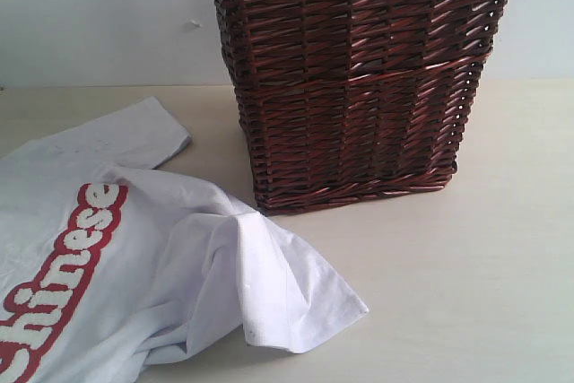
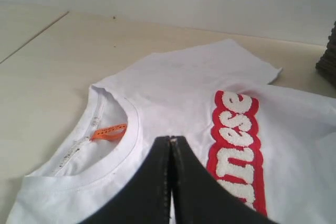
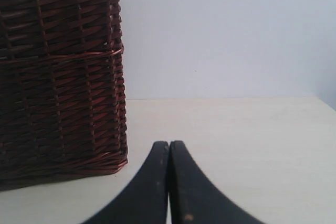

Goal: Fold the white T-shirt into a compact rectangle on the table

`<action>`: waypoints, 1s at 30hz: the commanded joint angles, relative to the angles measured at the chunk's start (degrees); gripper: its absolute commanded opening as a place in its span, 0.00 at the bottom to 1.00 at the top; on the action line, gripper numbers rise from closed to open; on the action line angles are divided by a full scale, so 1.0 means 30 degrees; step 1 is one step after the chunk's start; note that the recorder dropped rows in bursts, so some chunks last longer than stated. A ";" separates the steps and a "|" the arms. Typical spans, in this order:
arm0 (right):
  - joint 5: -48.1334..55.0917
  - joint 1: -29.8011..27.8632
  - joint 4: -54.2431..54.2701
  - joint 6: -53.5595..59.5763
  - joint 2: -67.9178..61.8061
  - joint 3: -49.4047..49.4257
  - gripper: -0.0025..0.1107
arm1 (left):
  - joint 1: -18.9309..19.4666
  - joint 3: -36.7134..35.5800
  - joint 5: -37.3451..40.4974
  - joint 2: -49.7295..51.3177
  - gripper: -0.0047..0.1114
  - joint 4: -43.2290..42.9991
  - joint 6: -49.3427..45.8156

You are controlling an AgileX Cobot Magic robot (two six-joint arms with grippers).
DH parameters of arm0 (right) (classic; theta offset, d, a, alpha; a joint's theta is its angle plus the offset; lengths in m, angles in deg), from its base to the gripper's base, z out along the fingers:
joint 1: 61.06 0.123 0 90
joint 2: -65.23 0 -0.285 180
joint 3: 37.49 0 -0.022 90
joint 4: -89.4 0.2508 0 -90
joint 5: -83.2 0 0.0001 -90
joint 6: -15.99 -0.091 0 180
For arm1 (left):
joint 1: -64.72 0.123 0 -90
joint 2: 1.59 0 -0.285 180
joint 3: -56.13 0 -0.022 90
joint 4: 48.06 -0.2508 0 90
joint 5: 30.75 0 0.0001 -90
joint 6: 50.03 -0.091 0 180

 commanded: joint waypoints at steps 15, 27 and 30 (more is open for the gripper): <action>-0.3849 -0.0077 0.6711 -0.4609 0.0110 0.0081 0.02 | 0.0081 0.0015 -0.0151 -0.0112 0.04 0.0115 -0.0123; 0.2643 -0.0077 0.6234 -0.0764 -0.2761 -0.9264 0.02 | 0.0081 0.0015 -0.0160 -0.0112 0.04 0.0080 -0.0123; 0.6434 -0.0077 0.6642 0.1712 -0.5790 -1.2175 0.02 | 0.0081 0.0015 -0.0160 -0.0112 0.04 0.0080 -0.0123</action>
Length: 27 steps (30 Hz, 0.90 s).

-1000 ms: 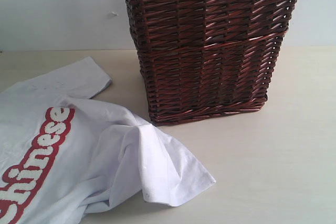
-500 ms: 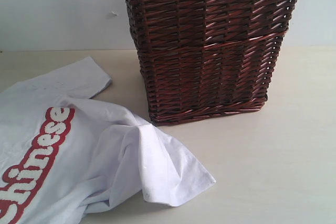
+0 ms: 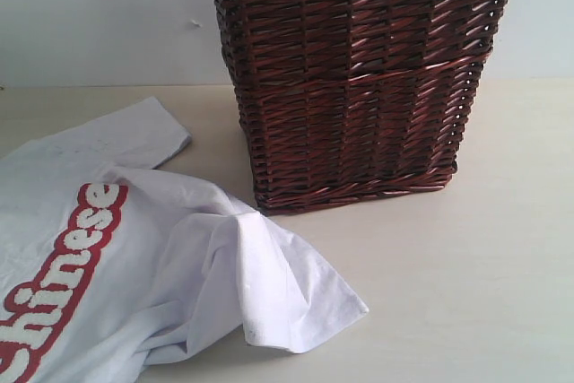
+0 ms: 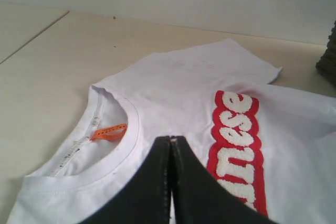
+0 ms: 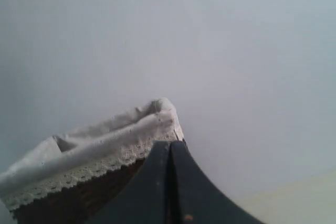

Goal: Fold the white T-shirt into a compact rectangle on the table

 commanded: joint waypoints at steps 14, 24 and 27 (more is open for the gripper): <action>1.6245 0.2231 1.3804 1.9507 -1.3625 -0.5067 0.31 | 0.0081 0.0015 -0.0160 -0.0112 0.04 0.0080 -0.0183; 0.8758 0.9309 1.1896 2.0099 -1.5975 -0.2820 0.56 | 0.0081 0.0015 -0.0160 -0.0112 0.04 0.0080 -0.0231; 0.5811 1.2252 1.1717 2.0381 -1.9495 -0.2888 0.61 | 0.0081 0.0015 -0.0160 -0.0112 0.04 0.0080 -0.0231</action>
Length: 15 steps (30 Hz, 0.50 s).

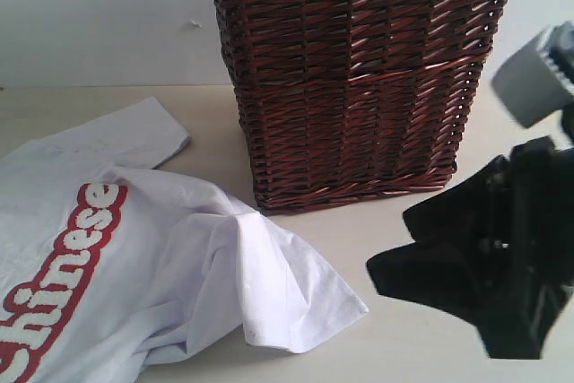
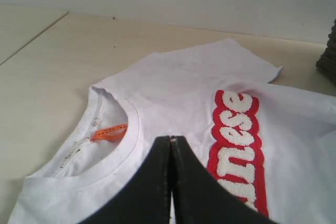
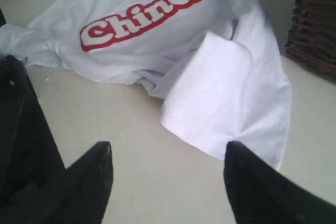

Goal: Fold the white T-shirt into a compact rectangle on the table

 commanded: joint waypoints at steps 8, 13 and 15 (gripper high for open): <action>-0.8042 0.6674 -0.0944 -0.1959 -1.4953 -0.5798 0.59 | 0.0081 0.0015 -0.0160 -0.0112 0.04 0.0080 -0.0075; -0.7799 0.6674 -0.7947 -0.8123 -1.6146 -0.6714 0.09 | 0.0081 0.0015 -0.0160 -0.0112 0.04 0.0080 -0.0075; -0.6077 0.6674 -1.1695 -0.9655 -1.5745 -0.7237 0.02 | 0.0081 0.0015 -0.0160 -0.0112 0.04 0.0080 -0.0075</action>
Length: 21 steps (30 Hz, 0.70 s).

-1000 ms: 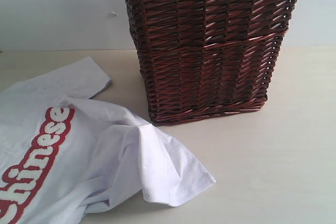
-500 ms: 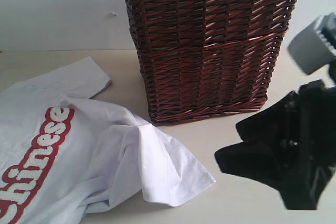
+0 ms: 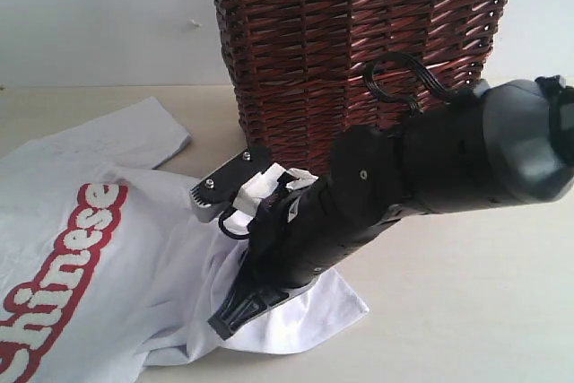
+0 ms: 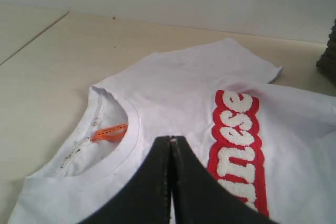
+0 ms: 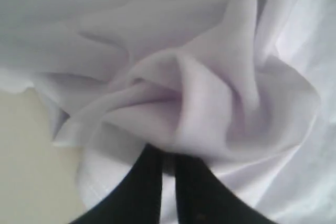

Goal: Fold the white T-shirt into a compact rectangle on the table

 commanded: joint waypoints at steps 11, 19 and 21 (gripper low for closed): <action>0.4836 -0.0587 -1.5963 -1.4290 0.0669 0.0688 0.51 | 0.0081 0.0015 -0.0160 -0.0112 0.04 0.0080 -0.0077; 0.1915 -0.2118 -1.2490 -1.1722 -0.1894 0.0423 0.48 | 0.0081 0.0015 -0.0160 -0.0112 0.04 0.0080 -0.0077; 0.1219 -0.2118 -1.1325 -1.0412 -0.2253 0.0423 0.47 | 0.0081 0.0015 -0.0160 -0.0112 0.04 0.0080 -0.0077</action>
